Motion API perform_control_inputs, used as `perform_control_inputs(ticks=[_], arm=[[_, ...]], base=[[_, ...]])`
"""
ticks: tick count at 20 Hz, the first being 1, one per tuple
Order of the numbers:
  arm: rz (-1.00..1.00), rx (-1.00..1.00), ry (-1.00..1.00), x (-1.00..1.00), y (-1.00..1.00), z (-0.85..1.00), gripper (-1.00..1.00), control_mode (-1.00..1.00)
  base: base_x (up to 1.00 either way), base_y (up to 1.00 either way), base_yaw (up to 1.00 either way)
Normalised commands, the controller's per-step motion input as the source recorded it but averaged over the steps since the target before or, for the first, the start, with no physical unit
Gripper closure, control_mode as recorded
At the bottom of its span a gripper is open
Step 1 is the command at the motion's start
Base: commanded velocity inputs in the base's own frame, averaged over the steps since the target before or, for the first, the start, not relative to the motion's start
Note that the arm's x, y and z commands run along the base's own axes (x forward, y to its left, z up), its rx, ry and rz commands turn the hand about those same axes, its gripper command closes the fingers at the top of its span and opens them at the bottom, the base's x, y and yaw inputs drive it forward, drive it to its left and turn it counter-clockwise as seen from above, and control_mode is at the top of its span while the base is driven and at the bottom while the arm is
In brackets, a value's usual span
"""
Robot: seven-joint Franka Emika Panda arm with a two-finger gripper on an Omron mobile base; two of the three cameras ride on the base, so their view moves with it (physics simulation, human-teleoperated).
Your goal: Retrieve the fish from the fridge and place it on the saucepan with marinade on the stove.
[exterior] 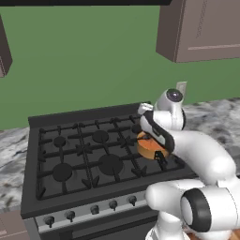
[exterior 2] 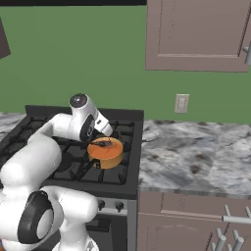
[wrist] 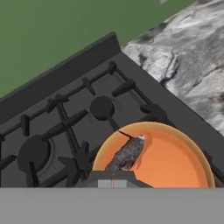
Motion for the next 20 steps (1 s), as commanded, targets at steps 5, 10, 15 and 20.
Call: perform_control_inputs(ticks=[5,10,15,20], arm=[[0.13,-0.12,-0.02,-0.87,0.39,0.99,1.00,-1.00],[0.11,-0.17,0.02,-1.00,0.05,0.59,1.00,-1.00],[0.05,-0.13,0.03,-1.00,-0.08,0.44,1.00,-1.00],[0.00,0.01,-0.34,-1.00,-0.76,-0.18,1.00,-1.00]], base=[[0.00,0.00,0.00],[0.00,0.00,0.00],[0.00,0.00,0.00],[0.00,0.00,0.00]])
